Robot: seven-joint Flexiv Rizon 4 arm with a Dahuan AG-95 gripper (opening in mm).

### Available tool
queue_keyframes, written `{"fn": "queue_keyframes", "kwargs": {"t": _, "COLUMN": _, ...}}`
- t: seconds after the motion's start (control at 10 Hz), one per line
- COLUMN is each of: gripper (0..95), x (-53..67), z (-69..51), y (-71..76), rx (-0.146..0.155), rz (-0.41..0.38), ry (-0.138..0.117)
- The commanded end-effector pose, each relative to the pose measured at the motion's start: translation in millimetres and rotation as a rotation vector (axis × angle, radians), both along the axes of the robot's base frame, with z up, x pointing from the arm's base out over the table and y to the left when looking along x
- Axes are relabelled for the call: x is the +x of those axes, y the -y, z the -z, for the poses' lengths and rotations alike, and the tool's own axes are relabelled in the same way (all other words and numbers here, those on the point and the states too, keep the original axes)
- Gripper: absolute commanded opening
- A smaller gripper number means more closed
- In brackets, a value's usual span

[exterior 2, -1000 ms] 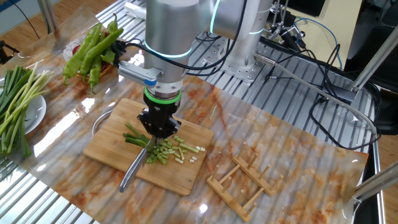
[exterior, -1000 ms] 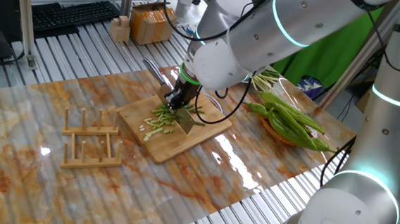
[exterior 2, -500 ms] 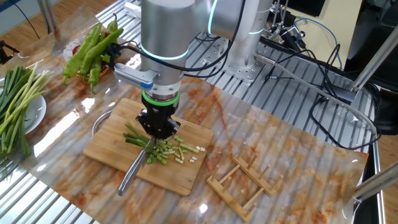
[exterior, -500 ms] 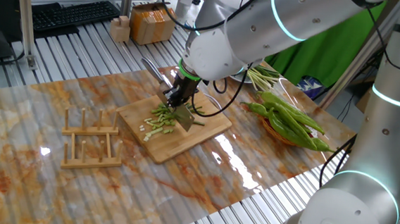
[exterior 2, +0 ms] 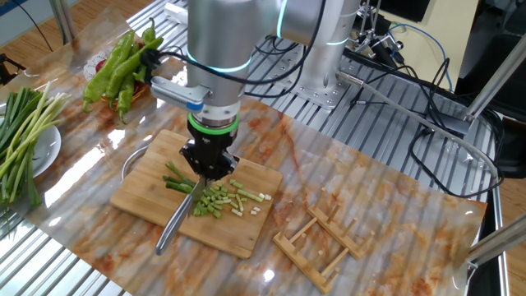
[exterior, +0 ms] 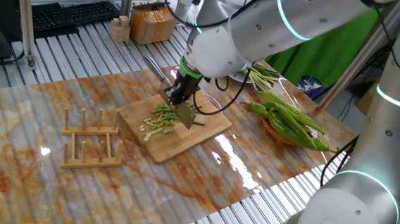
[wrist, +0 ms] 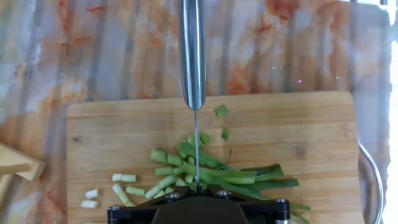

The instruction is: Chop the green garlic

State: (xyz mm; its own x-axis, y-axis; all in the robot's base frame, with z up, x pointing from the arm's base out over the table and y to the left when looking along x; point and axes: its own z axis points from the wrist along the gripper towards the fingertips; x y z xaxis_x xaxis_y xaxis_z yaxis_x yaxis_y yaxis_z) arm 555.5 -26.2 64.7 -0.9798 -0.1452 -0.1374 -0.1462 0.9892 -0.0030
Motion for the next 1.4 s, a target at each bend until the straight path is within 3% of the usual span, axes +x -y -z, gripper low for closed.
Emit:
{"fn": "queue_keyframes", "kwargs": {"t": 0.1, "gripper": 0.0, "x": 0.2, "z": 10.6, "y": -0.3, "rx": 0.005, "rz": -0.001, "ry": 0.006}}
{"fn": "queue_keyframes", "kwargs": {"t": 0.2, "gripper": 0.0, "x": 0.3, "z": 24.4, "y": -0.8, "rx": 0.017, "rz": -0.001, "ry": 0.014}}
{"fn": "queue_keyframes", "kwargs": {"t": 0.4, "gripper": 0.0, "x": -1.1, "z": 57.6, "y": -0.9, "rx": 0.028, "rz": 0.004, "ry": 0.054}}
{"fn": "queue_keyframes", "kwargs": {"t": 0.5, "gripper": 0.0, "x": -0.4, "z": 52.2, "y": -1.6, "rx": 0.034, "rz": 0.009, "ry": 0.029}}
{"fn": "queue_keyframes", "kwargs": {"t": 0.6, "gripper": 0.0, "x": 2.2, "z": 42.6, "y": -3.0, "rx": 0.025, "rz": 0.007, "ry": 0.027}}
{"fn": "queue_keyframes", "kwargs": {"t": 0.9, "gripper": 0.0, "x": 4.5, "z": 44.1, "y": -5.4, "rx": 0.025, "rz": 0.013, "ry": 0.020}}
{"fn": "queue_keyframes", "kwargs": {"t": 1.0, "gripper": 0.0, "x": 4.9, "z": 39.5, "y": -5.7, "rx": 0.022, "rz": 0.013, "ry": 0.009}}
{"fn": "queue_keyframes", "kwargs": {"t": 1.1, "gripper": 0.0, "x": 5.5, "z": 30.0, "y": -5.7, "rx": 0.007, "rz": 0.012, "ry": 0.000}}
{"fn": "queue_keyframes", "kwargs": {"t": 1.4, "gripper": 0.0, "x": 6.1, "z": 10.6, "y": -5.9, "rx": 0.000, "rz": 0.012, "ry": -0.026}}
